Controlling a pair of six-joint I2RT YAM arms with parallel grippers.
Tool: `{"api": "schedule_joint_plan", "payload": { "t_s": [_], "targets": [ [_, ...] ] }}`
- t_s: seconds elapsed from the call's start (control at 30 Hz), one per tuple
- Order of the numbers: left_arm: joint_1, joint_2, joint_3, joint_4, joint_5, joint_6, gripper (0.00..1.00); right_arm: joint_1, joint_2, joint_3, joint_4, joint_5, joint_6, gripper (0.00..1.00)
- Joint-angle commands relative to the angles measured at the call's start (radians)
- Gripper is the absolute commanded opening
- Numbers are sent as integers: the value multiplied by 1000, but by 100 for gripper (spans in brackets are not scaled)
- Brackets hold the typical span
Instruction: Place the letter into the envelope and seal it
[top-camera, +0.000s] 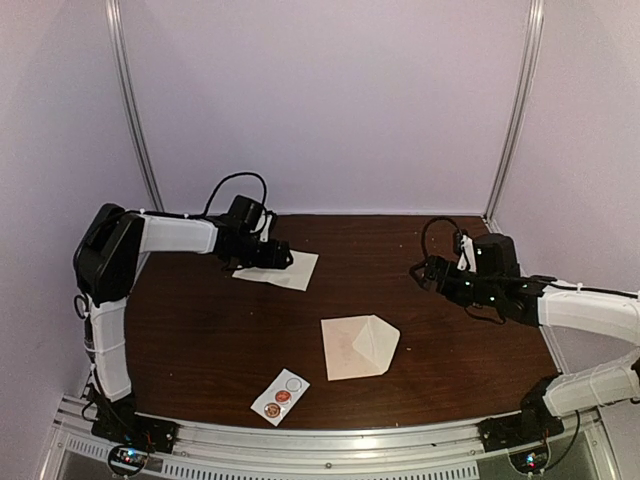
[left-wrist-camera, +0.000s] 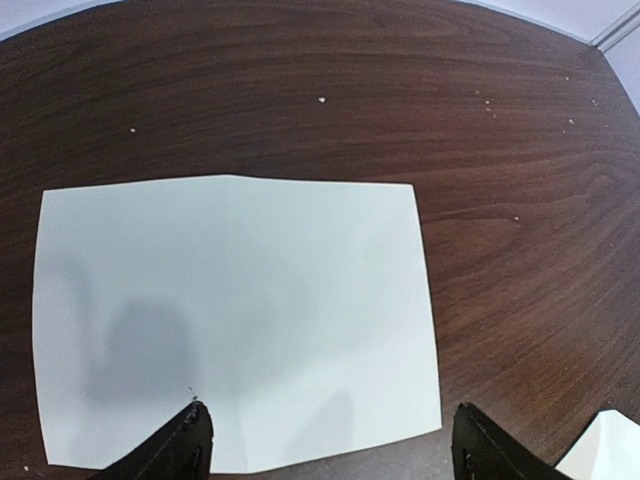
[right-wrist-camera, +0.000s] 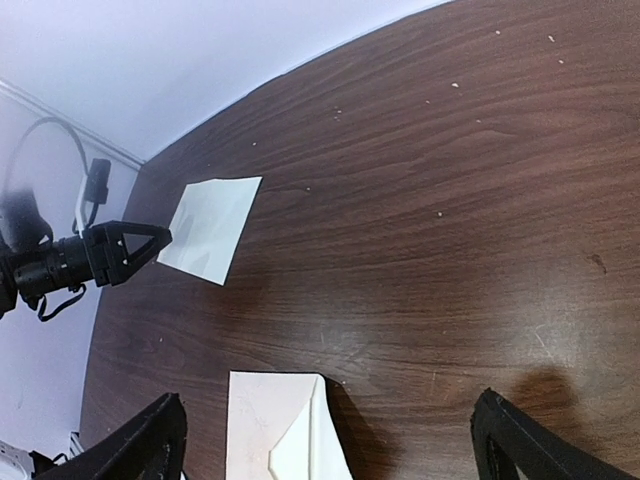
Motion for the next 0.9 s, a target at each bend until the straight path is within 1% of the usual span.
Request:
{"api": "schedule_joint_plan", "payload": {
  "t_s": [0.0, 0.13, 0.23, 0.4, 0.6, 0.87],
  "targets": [
    [17, 74, 59, -2, -27, 30, 84, -30, -21, -19, 49, -39, 61, 100],
    [18, 103, 59, -1, -53, 35, 84, -30, -31, 8, -25, 6, 12, 100],
    [18, 128, 58, 2, -43, 42, 84, -30, -33, 25, -68, 31, -30, 100],
    [18, 125, 24, -9, -24, 47, 84, -30, -21, 39, -94, 20, -56, 100],
    [18, 55, -113, 15, -5, 20, 83, -25, 2, 31, -69, -41, -67, 100],
    [-13, -155, -414, 95, 84, -52, 82, 15, 42, 58, -61, -48, -85, 100]
  ]
}}
